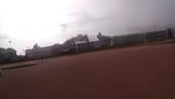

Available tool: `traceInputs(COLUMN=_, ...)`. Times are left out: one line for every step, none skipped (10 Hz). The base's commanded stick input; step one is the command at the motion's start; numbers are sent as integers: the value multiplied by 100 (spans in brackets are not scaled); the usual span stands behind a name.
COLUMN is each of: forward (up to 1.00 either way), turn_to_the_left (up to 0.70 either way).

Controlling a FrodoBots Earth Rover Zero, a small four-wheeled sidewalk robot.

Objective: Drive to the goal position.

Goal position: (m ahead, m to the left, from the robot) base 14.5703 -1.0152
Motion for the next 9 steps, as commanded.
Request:
traceInputs(forward=50, turn_to_the_left=0)
traceInputs(forward=50, turn_to_the_left=0)
traceInputs(forward=50, turn_to_the_left=0)
traceInputs(forward=50, turn_to_the_left=0)
traceInputs(forward=50, turn_to_the_left=0)
traceInputs(forward=50, turn_to_the_left=0)
traceInputs(forward=50, turn_to_the_left=0)
traceInputs(forward=50, turn_to_the_left=0)
traceInputs(forward=50, turn_to_the_left=0)
